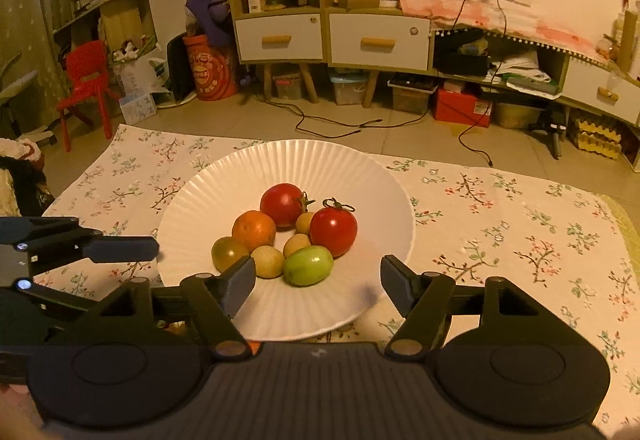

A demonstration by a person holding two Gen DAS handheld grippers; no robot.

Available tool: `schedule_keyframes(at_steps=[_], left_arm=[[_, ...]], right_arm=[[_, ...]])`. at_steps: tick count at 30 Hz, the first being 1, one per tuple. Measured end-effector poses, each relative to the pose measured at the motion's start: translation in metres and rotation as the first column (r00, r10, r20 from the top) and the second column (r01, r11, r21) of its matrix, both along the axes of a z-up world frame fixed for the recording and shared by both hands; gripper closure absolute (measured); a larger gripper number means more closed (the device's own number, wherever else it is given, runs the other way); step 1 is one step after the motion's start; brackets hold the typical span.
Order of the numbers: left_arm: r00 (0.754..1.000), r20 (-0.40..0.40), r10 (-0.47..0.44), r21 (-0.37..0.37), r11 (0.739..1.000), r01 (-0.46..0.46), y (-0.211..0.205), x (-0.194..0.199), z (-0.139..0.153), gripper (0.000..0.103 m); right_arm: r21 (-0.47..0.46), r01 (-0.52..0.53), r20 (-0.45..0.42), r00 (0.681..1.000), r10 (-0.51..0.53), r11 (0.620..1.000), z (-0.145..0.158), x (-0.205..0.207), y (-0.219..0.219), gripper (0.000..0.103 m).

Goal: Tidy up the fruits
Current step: 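Open both grippers to drop the two tomatoes into the bowl, then move left gripper to an orange tomato while right gripper moves to a mandarin orange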

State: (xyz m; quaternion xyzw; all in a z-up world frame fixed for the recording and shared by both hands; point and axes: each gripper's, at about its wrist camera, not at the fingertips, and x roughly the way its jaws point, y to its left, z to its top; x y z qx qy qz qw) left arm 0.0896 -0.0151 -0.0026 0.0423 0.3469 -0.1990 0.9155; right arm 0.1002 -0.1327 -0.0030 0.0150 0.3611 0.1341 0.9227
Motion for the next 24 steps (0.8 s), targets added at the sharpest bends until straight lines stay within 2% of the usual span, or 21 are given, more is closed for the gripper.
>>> schedule_keyframes(at_steps=[2, 7, 11, 21, 24], left_arm=[[1.0, 0.005, 0.002, 0.0, 1.0, -0.002, 0.001, -0.004, 0.001, 0.034], [1.0, 0.006, 0.007, -0.013, 1.0, -0.007, 0.004, -0.014, 0.003, 0.029], [1.0, 0.001, 0.007, -0.016, 1.0, -0.007, 0.006, -0.021, 0.002, 0.02], [0.999, -0.029, 0.015, -0.01, 1.0, -0.016, 0.017, -0.034, -0.002, 0.015], [0.998, -0.035, 0.043, -0.009, 0.999, -0.043, 0.022, -0.035, -0.003, 0.007]], right_arm=[[0.001, 0.004, 0.002, 1.0, -0.004, 1.0, 0.001, -0.003, -0.002, 0.034], [0.01, 0.014, -0.001, 1.0, -0.014, 1.0, 0.003, -0.011, -0.007, 0.028], [0.01, 0.017, -0.005, 1.0, -0.017, 1.0, 0.002, -0.018, -0.008, 0.026], [0.025, 0.005, -0.02, 1.0, -0.005, 1.0, -0.001, -0.039, -0.008, 0.013], [0.026, -0.005, -0.02, 1.0, 0.006, 1.0, -0.002, -0.046, -0.005, 0.009]])
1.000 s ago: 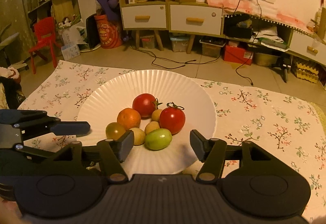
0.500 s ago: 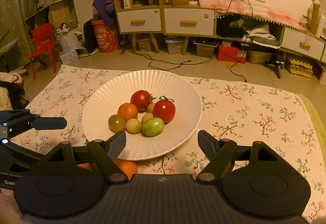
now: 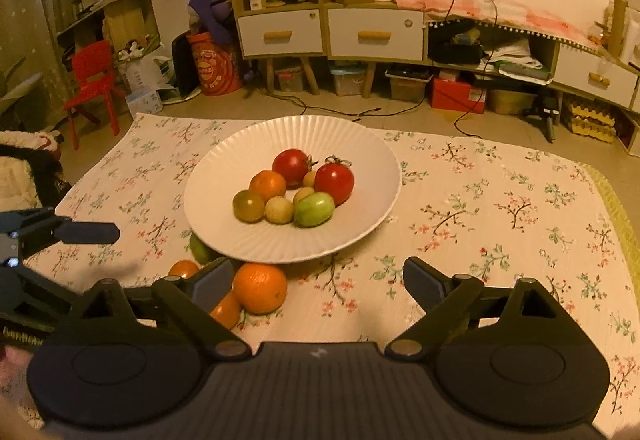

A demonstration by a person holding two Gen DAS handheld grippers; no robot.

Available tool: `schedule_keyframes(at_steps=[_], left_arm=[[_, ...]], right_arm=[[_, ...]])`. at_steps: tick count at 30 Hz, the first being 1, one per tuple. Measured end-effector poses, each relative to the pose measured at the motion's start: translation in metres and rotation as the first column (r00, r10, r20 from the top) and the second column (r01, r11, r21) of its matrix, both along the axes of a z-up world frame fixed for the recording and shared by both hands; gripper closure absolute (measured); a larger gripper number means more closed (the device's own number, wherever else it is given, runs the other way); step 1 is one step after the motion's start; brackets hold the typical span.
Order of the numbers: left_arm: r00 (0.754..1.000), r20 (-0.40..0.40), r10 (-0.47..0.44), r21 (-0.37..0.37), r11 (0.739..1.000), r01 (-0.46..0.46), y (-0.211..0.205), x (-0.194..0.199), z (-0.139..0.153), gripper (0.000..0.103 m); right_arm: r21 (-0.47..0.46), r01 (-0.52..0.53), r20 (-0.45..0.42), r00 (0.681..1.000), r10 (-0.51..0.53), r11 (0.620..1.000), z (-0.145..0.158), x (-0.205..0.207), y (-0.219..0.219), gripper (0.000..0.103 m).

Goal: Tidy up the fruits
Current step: 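Move left gripper to an orange tomato while right gripper moves to a mandarin orange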

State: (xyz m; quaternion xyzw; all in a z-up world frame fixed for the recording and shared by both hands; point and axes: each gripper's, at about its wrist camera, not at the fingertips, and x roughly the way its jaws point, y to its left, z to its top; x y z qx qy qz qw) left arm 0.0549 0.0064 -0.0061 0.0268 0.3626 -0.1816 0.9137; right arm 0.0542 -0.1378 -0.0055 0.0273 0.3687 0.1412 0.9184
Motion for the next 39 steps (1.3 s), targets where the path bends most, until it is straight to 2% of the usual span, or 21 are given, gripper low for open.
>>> schedule_keyframes(at_steps=[8, 14, 28, 35, 39], left_arm=[[0.999, -0.018, 0.029, 0.012, 1.0, -0.029, 0.009, -0.011, -0.007, 0.007], [0.998, -0.042, 0.045, 0.04, 0.998, -0.044, 0.016, -0.017, -0.018, 0.007], [0.994, -0.08, 0.068, 0.089, 0.994, -0.061, 0.024, -0.024, -0.041, 0.007], [0.995, -0.064, 0.073, 0.126, 0.99, -0.064, 0.019, -0.024, -0.051, 0.007], [0.997, -0.028, 0.071, 0.117, 0.991, -0.067, 0.016, -0.022, -0.053, 0.007]], right_arm=[[-0.026, -0.03, 0.002, 1.0, 0.03, 0.999, -0.005, -0.013, 0.011, 0.003], [-0.077, -0.071, 0.005, 0.997, 0.072, 0.995, -0.013, -0.023, 0.023, 0.002], [-0.097, -0.107, -0.038, 0.994, 0.104, 0.99, -0.029, -0.028, 0.036, 0.001], [-0.114, -0.112, -0.046, 0.993, 0.108, 0.987, -0.035, -0.028, 0.04, 0.001], [-0.122, -0.09, -0.035, 0.996, 0.086, 0.988, -0.037, -0.026, 0.037, 0.001]])
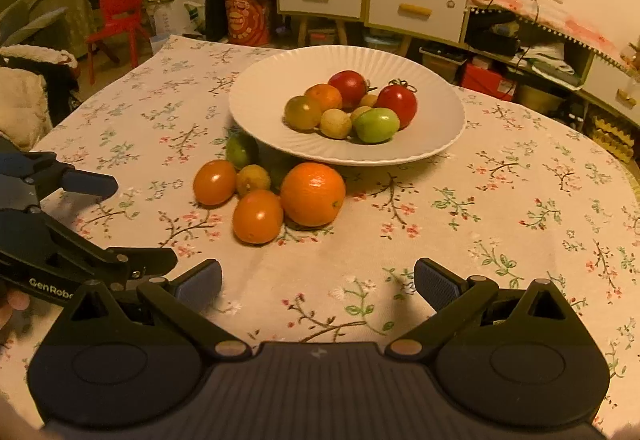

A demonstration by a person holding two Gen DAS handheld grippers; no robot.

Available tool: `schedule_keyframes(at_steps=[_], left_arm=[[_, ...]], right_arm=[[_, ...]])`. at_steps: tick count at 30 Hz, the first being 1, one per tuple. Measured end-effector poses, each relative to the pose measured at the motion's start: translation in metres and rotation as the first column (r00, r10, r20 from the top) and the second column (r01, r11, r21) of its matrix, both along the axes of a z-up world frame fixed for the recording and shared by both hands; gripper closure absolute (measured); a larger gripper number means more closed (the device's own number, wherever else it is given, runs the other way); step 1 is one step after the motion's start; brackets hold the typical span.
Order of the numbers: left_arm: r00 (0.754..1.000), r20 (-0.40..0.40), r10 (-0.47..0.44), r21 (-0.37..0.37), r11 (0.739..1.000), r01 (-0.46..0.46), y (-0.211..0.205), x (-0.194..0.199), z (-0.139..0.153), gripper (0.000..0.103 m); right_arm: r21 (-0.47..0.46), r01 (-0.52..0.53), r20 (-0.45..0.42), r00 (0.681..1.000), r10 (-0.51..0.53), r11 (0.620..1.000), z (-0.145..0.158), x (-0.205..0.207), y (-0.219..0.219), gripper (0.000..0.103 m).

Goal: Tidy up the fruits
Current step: 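Move left gripper to an orange tomato while right gripper moves to a mandarin orange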

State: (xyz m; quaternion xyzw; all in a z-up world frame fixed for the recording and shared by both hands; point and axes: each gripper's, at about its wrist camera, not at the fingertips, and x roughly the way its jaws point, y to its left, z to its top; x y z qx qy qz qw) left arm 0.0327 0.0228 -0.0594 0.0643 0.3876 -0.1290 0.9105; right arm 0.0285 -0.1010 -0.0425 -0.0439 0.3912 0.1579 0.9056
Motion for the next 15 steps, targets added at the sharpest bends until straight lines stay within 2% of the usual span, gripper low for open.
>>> schedule_keyframes(at_steps=[9, 15], left_arm=[[0.998, 0.019, 0.056, -0.026, 0.998, -0.056, -0.008, 0.017, -0.001, 0.007], [0.997, 0.037, 0.071, -0.028, 0.997, -0.07, -0.014, 0.02, -0.002, 0.008]], right_arm=[[-0.043, 0.069, 0.017, 0.998, -0.068, 0.997, -0.011, 0.011, -0.011, 0.003], [-0.033, 0.066, 0.024, 0.998, -0.065, 0.997, -0.016, 0.021, -0.012, 0.004]])
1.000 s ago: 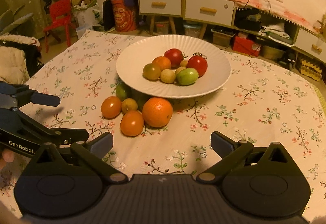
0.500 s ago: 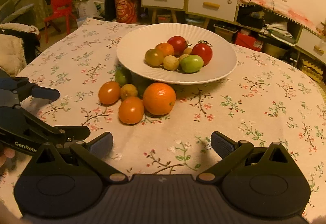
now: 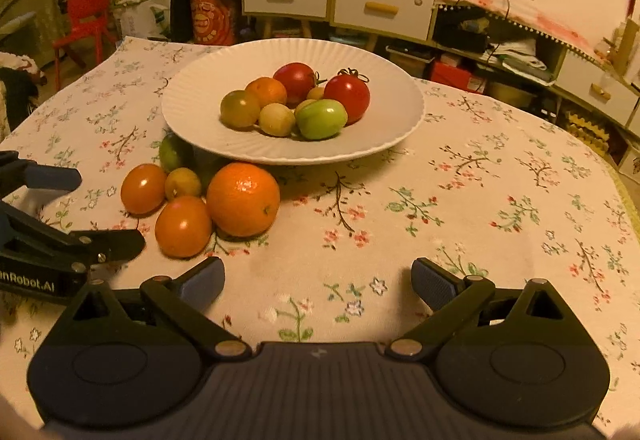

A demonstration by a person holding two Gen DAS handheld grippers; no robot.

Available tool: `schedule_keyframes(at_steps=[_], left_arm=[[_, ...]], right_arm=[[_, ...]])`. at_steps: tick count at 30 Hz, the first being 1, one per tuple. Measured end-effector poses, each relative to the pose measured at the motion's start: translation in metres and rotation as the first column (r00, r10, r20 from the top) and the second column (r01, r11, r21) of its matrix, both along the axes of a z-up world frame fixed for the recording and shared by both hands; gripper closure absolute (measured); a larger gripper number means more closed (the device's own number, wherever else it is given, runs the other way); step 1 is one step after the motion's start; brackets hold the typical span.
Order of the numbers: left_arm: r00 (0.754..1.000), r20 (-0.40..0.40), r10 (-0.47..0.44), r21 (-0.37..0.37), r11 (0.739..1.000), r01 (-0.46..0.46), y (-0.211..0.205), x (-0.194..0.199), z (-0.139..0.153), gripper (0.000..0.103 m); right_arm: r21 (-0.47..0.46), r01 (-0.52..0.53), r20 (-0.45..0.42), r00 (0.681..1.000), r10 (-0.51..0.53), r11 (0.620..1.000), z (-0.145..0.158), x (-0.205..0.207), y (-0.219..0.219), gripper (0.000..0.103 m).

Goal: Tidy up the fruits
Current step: 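Move left gripper to an orange tomato while right gripper moves to a mandarin orange, then close left gripper on the orange tomato while right gripper closes on the mandarin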

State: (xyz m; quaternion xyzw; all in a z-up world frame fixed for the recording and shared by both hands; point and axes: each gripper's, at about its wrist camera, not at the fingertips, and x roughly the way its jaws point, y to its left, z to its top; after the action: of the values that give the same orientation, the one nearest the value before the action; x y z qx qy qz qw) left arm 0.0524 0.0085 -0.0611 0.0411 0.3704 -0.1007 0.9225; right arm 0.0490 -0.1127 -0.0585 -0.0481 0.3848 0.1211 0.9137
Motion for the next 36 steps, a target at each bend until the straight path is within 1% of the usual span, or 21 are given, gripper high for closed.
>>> schedule_keyframes(at_steps=[3, 6, 8, 9, 11, 12, 14, 15, 17, 20, 26, 30, 32, 35, 36], left_arm=[[1.0, 0.001, 0.009, -0.009, 1.0, -0.009, 0.001, 0.002, 0.001, 0.011], [1.0, 0.009, 0.004, -0.013, 1.0, -0.003, 0.001, 0.003, 0.002, 0.018], [1.0, 0.015, -0.004, -0.015, 1.0, 0.004, 0.001, 0.003, 0.003, 0.025], [1.0, 0.015, -0.008, -0.014, 1.0, 0.008, 0.001, 0.003, 0.004, 0.027], [1.0, 0.013, -0.016, -0.016, 1.0, 0.017, 0.0, 0.005, 0.006, 0.034], [1.0, 0.01, -0.02, -0.017, 1.0, 0.02, -0.001, 0.006, 0.007, 0.036], [1.0, 0.005, -0.03, -0.021, 0.999, 0.03, -0.002, 0.006, 0.008, 0.043], [0.999, 0.004, -0.036, -0.023, 0.999, 0.036, -0.002, 0.007, 0.008, 0.045], [0.999, 0.001, -0.047, -0.028, 0.999, 0.047, -0.003, 0.007, 0.009, 0.054], [0.998, -0.004, -0.059, -0.039, 0.998, 0.058, -0.003, 0.008, 0.01, 0.063], [0.998, -0.017, -0.054, -0.076, 0.996, 0.052, 0.0, 0.011, 0.012, 0.071], [0.999, -0.022, -0.047, -0.101, 0.994, 0.045, 0.001, 0.013, 0.012, 0.072], [0.999, -0.024, -0.047, -0.117, 0.992, 0.043, 0.001, 0.013, 0.013, 0.075], [0.998, -0.025, -0.054, -0.122, 0.991, 0.051, 0.0, 0.013, 0.013, 0.082], [0.998, -0.024, -0.056, -0.12, 0.991, 0.052, -0.001, 0.012, 0.014, 0.082]], right_arm=[[0.004, 0.0, 0.011, 1.0, 0.0, 1.0, -0.001, 0.004, 0.0, 0.005], [0.017, -0.011, 0.019, 1.0, 0.01, 1.0, -0.001, 0.006, 0.002, 0.008], [0.023, -0.023, 0.023, 0.999, 0.022, 0.999, 0.0, 0.007, 0.003, 0.01], [0.026, -0.03, 0.023, 0.999, 0.029, 0.999, 0.0, 0.007, 0.003, 0.01], [0.034, -0.039, 0.025, 0.999, 0.039, 0.999, 0.001, 0.007, 0.003, 0.011], [0.04, -0.043, 0.025, 0.999, 0.042, 0.998, 0.001, 0.007, 0.003, 0.013], [0.047, -0.052, 0.023, 0.998, 0.051, 0.998, 0.002, 0.008, 0.004, 0.014], [0.049, -0.057, 0.023, 0.998, 0.056, 0.997, 0.002, 0.008, 0.005, 0.016], [0.057, -0.069, 0.022, 0.997, 0.068, 0.996, 0.003, 0.008, 0.007, 0.019], [0.08, -0.086, 0.026, 0.996, 0.084, 0.993, 0.005, 0.008, 0.008, 0.025], [0.137, -0.11, 0.022, 0.994, 0.108, 0.984, 0.01, 0.009, 0.011, 0.036], [0.161, -0.117, 0.021, 0.993, 0.115, 0.98, 0.012, 0.009, 0.013, 0.044], [0.174, -0.115, 0.02, 0.993, 0.113, 0.978, 0.012, 0.01, 0.012, 0.049], [0.186, -0.112, 0.017, 0.994, 0.11, 0.976, 0.013, 0.01, 0.011, 0.059], [0.19, -0.114, 0.015, 0.994, 0.113, 0.975, 0.014, 0.01, 0.011, 0.063]])
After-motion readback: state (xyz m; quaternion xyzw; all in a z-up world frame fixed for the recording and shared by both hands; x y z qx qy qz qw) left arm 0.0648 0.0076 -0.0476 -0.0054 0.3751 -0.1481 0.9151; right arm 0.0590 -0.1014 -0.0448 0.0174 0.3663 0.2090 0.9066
